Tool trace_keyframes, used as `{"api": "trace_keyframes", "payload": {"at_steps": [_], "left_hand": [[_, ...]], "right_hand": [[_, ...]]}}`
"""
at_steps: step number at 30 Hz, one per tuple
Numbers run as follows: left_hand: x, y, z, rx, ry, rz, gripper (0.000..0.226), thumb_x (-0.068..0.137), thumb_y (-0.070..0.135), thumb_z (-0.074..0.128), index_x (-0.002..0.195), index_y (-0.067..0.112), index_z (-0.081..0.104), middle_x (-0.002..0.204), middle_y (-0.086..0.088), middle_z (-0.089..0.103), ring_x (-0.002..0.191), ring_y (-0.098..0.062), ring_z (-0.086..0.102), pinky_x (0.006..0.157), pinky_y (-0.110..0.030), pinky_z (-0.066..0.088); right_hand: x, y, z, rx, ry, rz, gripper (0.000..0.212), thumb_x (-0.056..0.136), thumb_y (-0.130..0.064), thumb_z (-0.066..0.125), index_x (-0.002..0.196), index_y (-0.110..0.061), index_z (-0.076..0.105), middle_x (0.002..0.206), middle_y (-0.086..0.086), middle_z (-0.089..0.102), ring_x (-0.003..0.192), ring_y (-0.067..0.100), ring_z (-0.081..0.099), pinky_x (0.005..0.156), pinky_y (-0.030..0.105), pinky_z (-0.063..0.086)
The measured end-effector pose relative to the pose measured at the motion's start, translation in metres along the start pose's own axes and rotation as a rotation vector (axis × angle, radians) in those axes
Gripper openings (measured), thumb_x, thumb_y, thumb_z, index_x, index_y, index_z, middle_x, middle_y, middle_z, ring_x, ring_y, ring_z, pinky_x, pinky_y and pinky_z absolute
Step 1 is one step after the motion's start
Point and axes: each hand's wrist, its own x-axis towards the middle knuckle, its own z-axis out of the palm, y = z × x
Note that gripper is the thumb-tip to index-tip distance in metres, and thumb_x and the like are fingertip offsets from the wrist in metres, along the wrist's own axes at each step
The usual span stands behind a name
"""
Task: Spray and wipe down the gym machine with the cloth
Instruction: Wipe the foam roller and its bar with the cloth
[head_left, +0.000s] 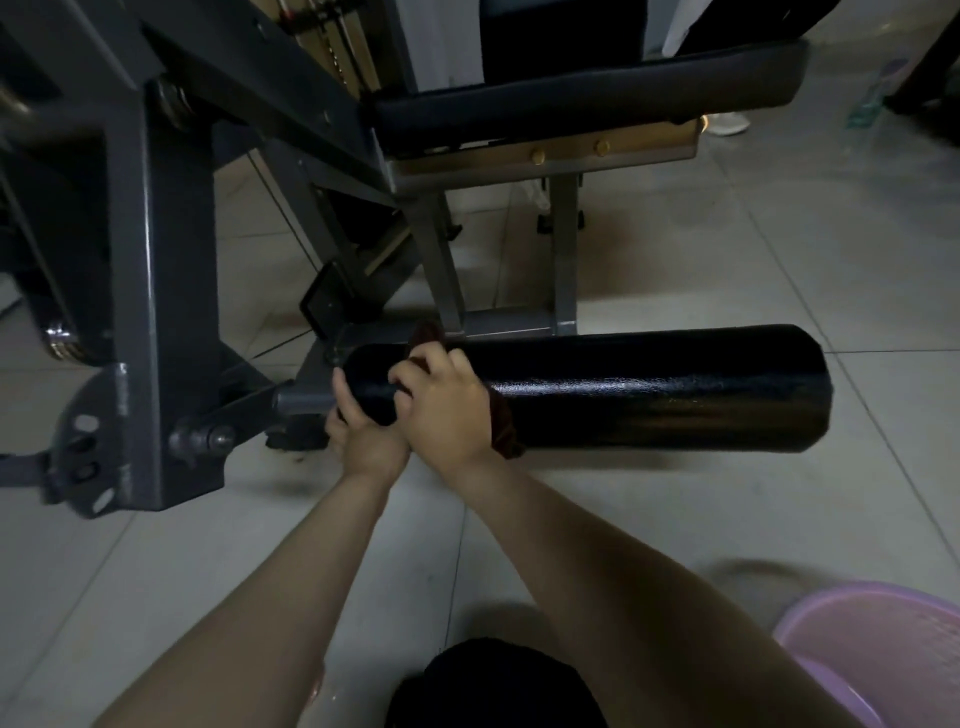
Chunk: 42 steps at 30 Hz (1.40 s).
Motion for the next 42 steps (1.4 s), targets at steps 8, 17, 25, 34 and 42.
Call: {"api": "trace_keyframes", "payload": {"at_steps": [8, 17, 25, 34, 42], "left_hand": [[-0.006, 0.002, -0.004, -0.075, -0.046, 0.035, 0.108, 0.08, 0.066, 0.071, 0.153, 0.055, -0.007, 0.164, 0.0, -0.002, 0.146, -0.036, 0.026, 0.119, -0.049, 0.03], [-0.007, -0.021, -0.022, -0.311, -0.144, 0.052, 0.104, 0.082, 0.016, 0.083, 0.158, 0.024, 0.013, 0.147, 0.003, 0.044, 0.14, -0.019, 0.042, 0.106, -0.026, 0.036], [0.015, -0.041, -0.018, -0.279, 0.008, 0.161, 0.078, 0.053, 0.054, 0.091, 0.12, 0.037, 0.055, 0.12, 0.007, 0.058, 0.112, -0.017, 0.059, 0.094, -0.048, 0.055], [0.015, -0.032, -0.021, -0.204, -0.012, 0.12, 0.1, 0.056, 0.062, 0.088, 0.142, 0.033, 0.045, 0.138, -0.004, 0.049, 0.129, -0.029, 0.044, 0.1, -0.038, 0.044], [0.033, -0.018, -0.024, -0.035, -0.002, 0.162, 0.1, 0.053, 0.074, 0.064, 0.138, 0.025, 0.047, 0.127, -0.007, 0.057, 0.12, -0.03, 0.048, 0.1, -0.048, 0.045]], "right_hand": [[-0.013, 0.054, -0.044, -0.2, 0.104, -0.075, 0.026, 0.078, -0.014, 0.06, 0.099, -0.019, 0.074, 0.108, 0.005, 0.064, 0.089, 0.029, 0.056, 0.069, 0.034, 0.051], [-0.021, 0.119, -0.095, -0.378, 0.336, 0.253, 0.026, 0.081, -0.007, 0.054, 0.096, -0.011, 0.075, 0.101, 0.013, 0.064, 0.083, 0.036, 0.05, 0.066, 0.039, 0.044], [0.01, 0.071, -0.061, -0.307, 0.309, 0.348, 0.024, 0.078, -0.013, 0.054, 0.088, -0.014, 0.075, 0.095, 0.01, 0.067, 0.08, 0.037, 0.056, 0.063, 0.034, 0.043], [0.034, 0.036, -0.032, -0.323, 0.166, 0.315, 0.029, 0.079, -0.023, 0.048, 0.087, -0.015, 0.075, 0.094, 0.007, 0.068, 0.083, 0.037, 0.06, 0.063, 0.039, 0.053], [0.059, -0.025, 0.015, -0.136, -0.108, 0.21, 0.029, 0.082, -0.029, 0.045, 0.088, -0.025, 0.074, 0.096, 0.0, 0.068, 0.087, 0.026, 0.064, 0.073, 0.035, 0.054]]}}
